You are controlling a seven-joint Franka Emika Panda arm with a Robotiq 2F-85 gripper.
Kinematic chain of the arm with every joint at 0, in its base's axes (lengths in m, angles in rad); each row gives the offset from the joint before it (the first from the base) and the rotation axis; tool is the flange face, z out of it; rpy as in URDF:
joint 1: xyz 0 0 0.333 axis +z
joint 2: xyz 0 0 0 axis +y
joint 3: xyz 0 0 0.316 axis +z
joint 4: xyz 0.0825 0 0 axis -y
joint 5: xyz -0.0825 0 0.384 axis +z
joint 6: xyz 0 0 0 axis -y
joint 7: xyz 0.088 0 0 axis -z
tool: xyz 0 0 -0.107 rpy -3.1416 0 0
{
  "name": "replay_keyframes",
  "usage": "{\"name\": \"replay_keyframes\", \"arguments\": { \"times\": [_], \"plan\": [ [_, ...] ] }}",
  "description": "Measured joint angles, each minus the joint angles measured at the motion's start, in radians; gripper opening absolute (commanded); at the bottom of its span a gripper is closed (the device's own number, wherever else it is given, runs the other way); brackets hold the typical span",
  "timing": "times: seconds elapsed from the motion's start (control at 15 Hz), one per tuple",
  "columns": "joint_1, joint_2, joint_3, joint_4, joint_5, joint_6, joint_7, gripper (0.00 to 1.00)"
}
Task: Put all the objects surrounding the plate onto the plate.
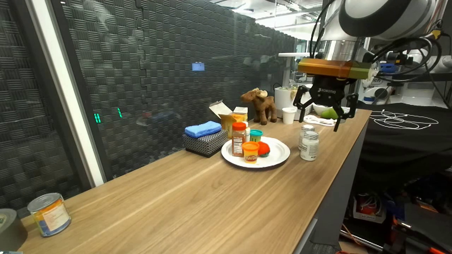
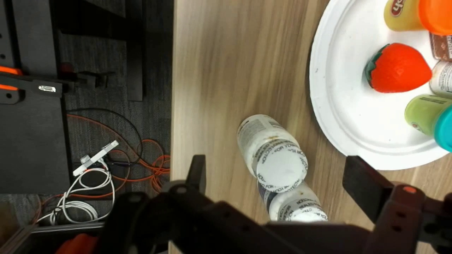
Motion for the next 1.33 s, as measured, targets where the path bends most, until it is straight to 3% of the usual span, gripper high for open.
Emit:
{"name": "replay_keyframes", "arguments": {
  "times": [0.73,0.8,0.93,1.33],
  "plan": [
    [-0.013,0.119,0.021,0.038,-0.020,0.117,0.043,0.98],
    [-0.013,0.128,0.022,0.044,-0.035,0.117,0.056,0.73],
    [-0.013,0.138,0.021,0.051,-0.077,0.117,0.096,0.68],
    [-0.014,0.140,0.021,0.054,-0.149,0.117,0.160,0.20]
  ]
}}
